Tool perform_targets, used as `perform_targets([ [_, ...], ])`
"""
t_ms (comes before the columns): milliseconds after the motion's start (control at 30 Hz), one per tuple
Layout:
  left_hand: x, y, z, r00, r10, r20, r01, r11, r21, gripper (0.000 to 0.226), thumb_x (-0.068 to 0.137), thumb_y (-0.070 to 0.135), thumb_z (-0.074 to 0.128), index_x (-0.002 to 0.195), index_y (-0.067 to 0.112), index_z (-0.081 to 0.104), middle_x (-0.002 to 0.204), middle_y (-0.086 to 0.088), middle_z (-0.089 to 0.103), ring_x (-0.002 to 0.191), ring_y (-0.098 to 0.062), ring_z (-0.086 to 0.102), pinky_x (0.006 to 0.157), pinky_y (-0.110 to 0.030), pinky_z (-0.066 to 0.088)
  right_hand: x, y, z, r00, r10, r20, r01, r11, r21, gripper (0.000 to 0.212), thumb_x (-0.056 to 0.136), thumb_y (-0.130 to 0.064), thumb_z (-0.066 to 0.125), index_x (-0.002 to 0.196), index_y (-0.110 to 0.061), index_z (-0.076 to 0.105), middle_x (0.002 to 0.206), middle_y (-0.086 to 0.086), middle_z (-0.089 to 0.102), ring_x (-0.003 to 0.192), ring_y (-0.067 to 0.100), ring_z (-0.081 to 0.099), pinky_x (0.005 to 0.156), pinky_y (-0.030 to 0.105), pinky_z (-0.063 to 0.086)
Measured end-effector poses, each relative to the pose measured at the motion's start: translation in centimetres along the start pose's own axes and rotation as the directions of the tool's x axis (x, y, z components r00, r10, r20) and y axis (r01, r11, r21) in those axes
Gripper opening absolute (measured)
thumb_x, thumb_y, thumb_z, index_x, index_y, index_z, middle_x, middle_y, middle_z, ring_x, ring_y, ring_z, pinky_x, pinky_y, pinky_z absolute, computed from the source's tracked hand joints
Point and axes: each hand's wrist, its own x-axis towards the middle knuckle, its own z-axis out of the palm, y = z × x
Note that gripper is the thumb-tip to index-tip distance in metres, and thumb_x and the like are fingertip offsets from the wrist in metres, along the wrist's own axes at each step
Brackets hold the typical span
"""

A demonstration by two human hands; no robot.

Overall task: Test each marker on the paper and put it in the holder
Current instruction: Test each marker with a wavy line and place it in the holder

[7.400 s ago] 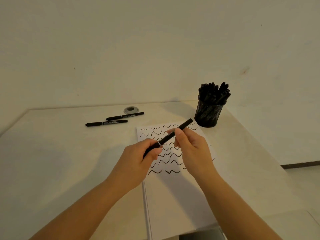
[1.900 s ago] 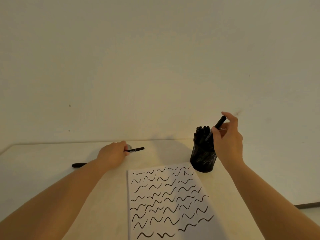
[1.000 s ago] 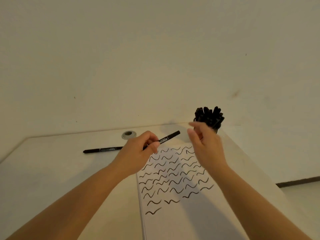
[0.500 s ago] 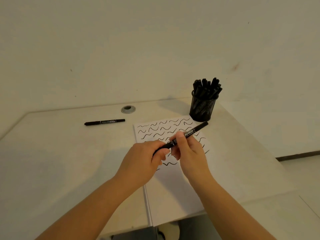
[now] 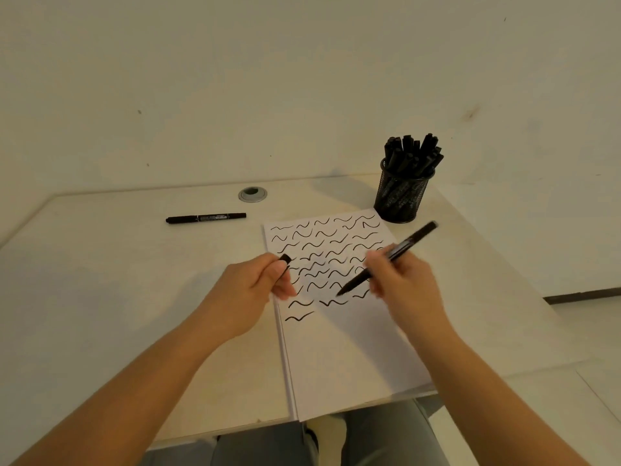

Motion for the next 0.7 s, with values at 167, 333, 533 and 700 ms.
perform_targets([
  [167, 0.4, -1.2, 1.2, 0.99, 0.1, 0.098, -0.123, 0.954, 0.273, 0.018, 0.096, 0.031, 0.036, 0.085, 0.035, 0.05, 0.093, 0.022, 0.067, 0.091, -0.007, 0.059, 0.079, -0.026, 0.044, -1.8, 1.2, 0.5, 0.976, -0.035, 0.213, 0.032, 0.999, 0.016, 0.013, 0.084, -0.011, 0.06, 0.072, -0.016, 0.062, 0.054, 0.0, 0.063, 0.051, 0.007, 0.058, 0.053, 0.013, 0.045],
  [333, 0.3, -1.7, 1.4, 0.991, 0.108, 0.079, -0.122, 0.971, 0.204, 0.019, 0.096, 0.031, 0.037, 0.087, 0.038, 0.052, 0.092, 0.027, 0.065, 0.095, -0.006, 0.058, 0.082, -0.029, 0.045, -2.1, 1.3, 0.2, 0.957, -0.063, 0.283, 0.084, 0.995, -0.062, 0.017, 0.084, -0.015, 0.059, 0.069, -0.021, 0.063, 0.068, -0.002, 0.068, 0.064, 0.014, 0.066, 0.064, 0.028, 0.054],
  [533, 0.3, -1.8, 1.4, 0.992, 0.101, 0.08, -0.115, 0.976, 0.187, 0.019, 0.096, 0.032, 0.036, 0.088, 0.038, 0.052, 0.094, 0.027, 0.065, 0.097, -0.006, 0.059, 0.085, -0.035, 0.047, -2.4, 1.5, 0.6, 0.954, -0.078, 0.288, 0.13, 0.978, -0.164, 0.022, 0.084, -0.022, 0.058, 0.064, -0.03, 0.061, 0.072, -0.009, 0.066, 0.058, 0.008, 0.059, 0.05, 0.011, 0.038],
  [700, 0.3, -2.0, 1.4, 0.992, 0.094, 0.083, -0.106, 0.981, 0.163, 0.017, 0.096, 0.03, 0.037, 0.088, 0.033, 0.053, 0.095, 0.024, 0.066, 0.098, -0.008, 0.059, 0.085, -0.036, 0.046, -2.2, 1.9, 0.2, 0.98, -0.084, 0.181, 0.119, 0.973, -0.197, 0.016, 0.081, -0.019, 0.055, 0.065, -0.019, 0.057, 0.068, 0.001, 0.062, 0.064, 0.026, 0.057, 0.05, 0.021, 0.038],
])
